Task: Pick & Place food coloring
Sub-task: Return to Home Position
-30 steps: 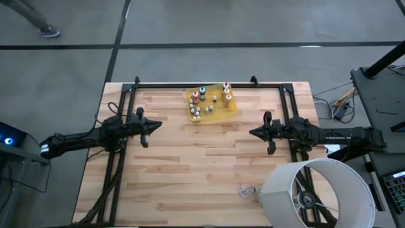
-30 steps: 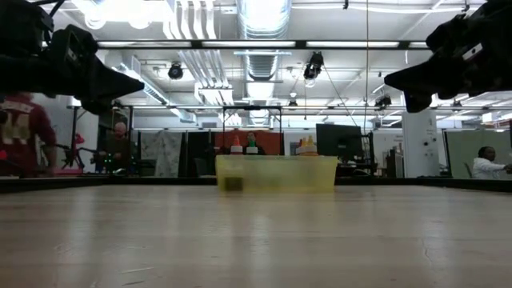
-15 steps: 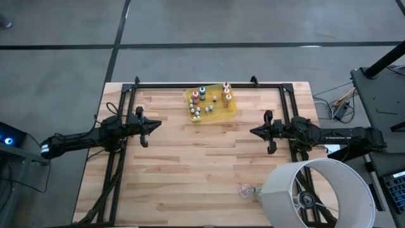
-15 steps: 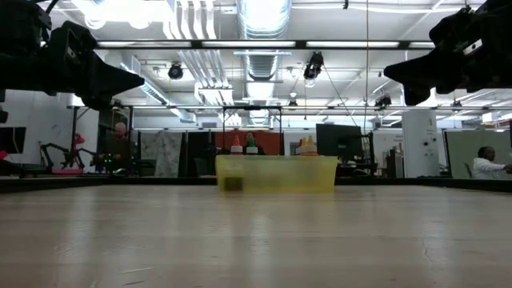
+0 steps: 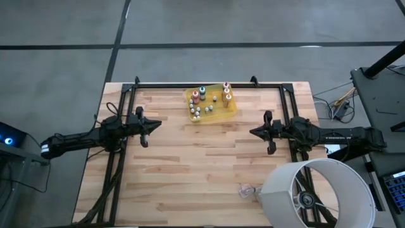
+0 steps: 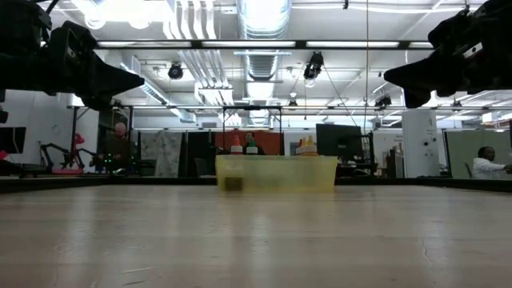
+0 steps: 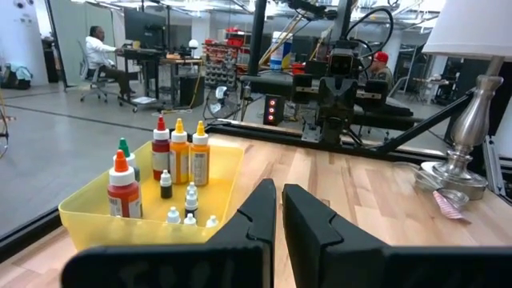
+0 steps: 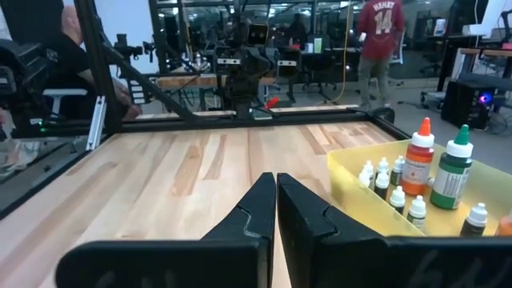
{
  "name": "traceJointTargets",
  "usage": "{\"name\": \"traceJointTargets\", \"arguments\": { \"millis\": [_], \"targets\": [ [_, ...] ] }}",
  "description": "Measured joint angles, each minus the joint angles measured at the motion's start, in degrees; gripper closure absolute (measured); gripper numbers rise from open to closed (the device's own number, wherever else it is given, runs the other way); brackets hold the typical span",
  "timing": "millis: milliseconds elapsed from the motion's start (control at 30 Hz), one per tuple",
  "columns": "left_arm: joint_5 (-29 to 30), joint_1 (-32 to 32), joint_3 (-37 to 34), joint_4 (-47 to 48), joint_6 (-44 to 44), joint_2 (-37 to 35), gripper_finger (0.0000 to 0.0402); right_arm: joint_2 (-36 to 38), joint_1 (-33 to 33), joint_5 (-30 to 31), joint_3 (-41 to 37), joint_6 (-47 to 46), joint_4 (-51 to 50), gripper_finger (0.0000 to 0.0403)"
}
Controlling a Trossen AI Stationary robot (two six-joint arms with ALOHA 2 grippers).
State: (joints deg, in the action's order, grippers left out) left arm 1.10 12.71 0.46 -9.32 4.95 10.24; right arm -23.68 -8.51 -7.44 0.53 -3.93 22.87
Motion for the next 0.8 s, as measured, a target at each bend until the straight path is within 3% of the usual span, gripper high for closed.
{"name": "traceJointTargets", "arguments": {
  "millis": [433,800],
  "targets": [
    [0.0,0.02,0.1,0.36,0.0,0.0,0.0401,0.07,0.0,0.0,0.0,-6.44,2.18,0.0394],
    [0.0,0.02,0.12,0.37,-0.28,0.0,0.0401,0.07,0.0,0.04,0.04,-6.62,3.67,0.0394]
  ]
}}
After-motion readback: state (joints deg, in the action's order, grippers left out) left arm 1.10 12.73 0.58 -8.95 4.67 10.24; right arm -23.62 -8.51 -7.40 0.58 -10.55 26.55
